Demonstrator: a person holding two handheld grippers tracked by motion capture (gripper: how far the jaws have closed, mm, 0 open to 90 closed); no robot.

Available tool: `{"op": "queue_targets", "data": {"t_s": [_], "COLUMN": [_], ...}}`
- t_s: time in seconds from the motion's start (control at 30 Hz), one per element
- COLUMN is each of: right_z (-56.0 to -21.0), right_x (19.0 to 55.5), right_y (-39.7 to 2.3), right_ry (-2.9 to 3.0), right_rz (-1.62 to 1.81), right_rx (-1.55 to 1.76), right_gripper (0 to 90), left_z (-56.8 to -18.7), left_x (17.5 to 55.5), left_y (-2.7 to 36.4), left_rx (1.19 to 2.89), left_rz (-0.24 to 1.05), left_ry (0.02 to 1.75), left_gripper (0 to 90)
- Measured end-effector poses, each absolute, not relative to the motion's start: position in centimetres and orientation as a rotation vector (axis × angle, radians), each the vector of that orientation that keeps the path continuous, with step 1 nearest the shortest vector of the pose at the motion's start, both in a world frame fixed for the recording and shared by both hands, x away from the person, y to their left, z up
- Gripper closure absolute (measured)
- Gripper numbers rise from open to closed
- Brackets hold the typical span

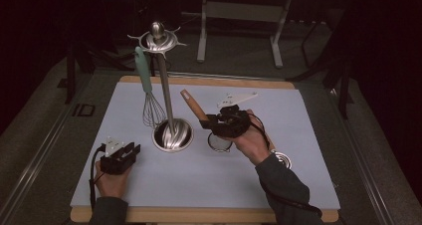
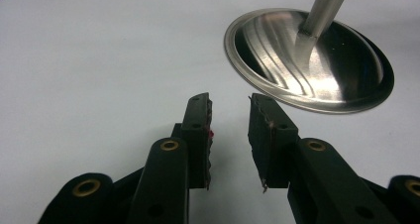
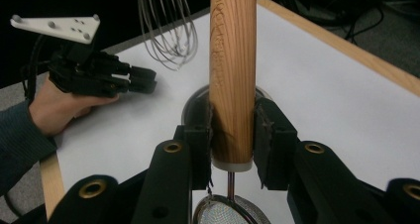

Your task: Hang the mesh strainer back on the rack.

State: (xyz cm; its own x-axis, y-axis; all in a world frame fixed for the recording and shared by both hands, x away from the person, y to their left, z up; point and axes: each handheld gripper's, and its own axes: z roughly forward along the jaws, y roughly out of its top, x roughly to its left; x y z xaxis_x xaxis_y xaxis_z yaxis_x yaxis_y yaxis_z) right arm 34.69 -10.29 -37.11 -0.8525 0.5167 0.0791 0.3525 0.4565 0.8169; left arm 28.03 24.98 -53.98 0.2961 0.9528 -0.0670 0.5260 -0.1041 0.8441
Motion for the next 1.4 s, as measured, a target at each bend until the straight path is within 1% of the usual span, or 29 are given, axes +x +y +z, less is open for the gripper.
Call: {"op": "queue_targets", "data": {"t_s": [0.77, 1.13, 1.4], "right_z": [-34.1, -32.3, -31.5], "right_x": [34.2, 34.3, 34.7], "right_y": [-10.4, -10.9, -11.1], "right_ry": [2.455, 2.399, 2.363], "right_rz": [1.463, 1.527, 1.578], "right_rx": [0.608, 0.419, 0.365], "right_gripper": [70.8, 70.7, 70.8], "left_z": [-54.0, -54.0, -54.0], "left_x": [28.0, 28.0, 28.0], "left_y": [25.0, 25.0, 25.0], "left_rx": [1.754, 1.754, 1.757], "left_rz": [0.663, 0.662, 0.664], "left_ry": [1.340, 1.340, 1.339], "left_gripper": [70.5, 70.5, 70.5]}}
